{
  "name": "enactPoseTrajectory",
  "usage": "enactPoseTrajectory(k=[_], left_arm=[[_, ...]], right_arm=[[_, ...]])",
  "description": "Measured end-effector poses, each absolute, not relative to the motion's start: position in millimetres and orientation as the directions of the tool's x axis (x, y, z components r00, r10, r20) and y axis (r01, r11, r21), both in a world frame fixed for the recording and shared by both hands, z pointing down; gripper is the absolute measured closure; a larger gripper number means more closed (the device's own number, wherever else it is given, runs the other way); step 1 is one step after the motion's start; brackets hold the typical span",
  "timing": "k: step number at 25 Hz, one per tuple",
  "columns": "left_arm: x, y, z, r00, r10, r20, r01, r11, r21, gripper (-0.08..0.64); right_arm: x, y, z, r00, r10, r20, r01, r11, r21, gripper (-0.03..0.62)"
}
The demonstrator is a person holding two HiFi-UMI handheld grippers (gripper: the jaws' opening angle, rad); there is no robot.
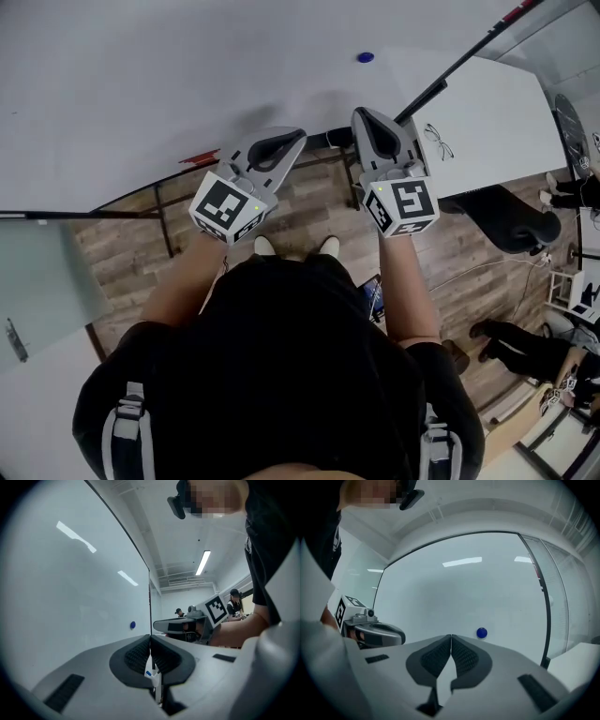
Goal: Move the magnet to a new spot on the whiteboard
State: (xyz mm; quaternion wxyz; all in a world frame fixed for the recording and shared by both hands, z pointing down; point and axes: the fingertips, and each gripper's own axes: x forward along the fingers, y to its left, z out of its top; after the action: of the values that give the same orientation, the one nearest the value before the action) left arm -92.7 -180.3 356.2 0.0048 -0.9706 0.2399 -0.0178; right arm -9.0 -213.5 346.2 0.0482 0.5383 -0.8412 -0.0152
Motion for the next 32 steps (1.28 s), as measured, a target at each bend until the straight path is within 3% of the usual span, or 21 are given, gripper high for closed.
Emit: enactPoseTrajectory(k=[10,21,32], left_arm=[[-66,-211,350,0.819,-0.573,0.019,-0.572,-0.82,-0.02,0.555],[-70,-230,348,0.787,-0.616,0.017,-0.616,-0.787,-0.024,0.555],[-90,-237,349,0.782,-0.623,0.018,-0.622,-0.783,-0.013,0.555]], right_arm=[[25,-268,340,-0.372,-0.927,0.04,-0.923,0.374,0.085,0.585],[37,-312,347,-0.277,-0.959,0.064,-0.948,0.284,0.144,0.464],[33,-323,347,-0.195,-0.98,0.044,-0.963,0.2,0.184,0.452]])
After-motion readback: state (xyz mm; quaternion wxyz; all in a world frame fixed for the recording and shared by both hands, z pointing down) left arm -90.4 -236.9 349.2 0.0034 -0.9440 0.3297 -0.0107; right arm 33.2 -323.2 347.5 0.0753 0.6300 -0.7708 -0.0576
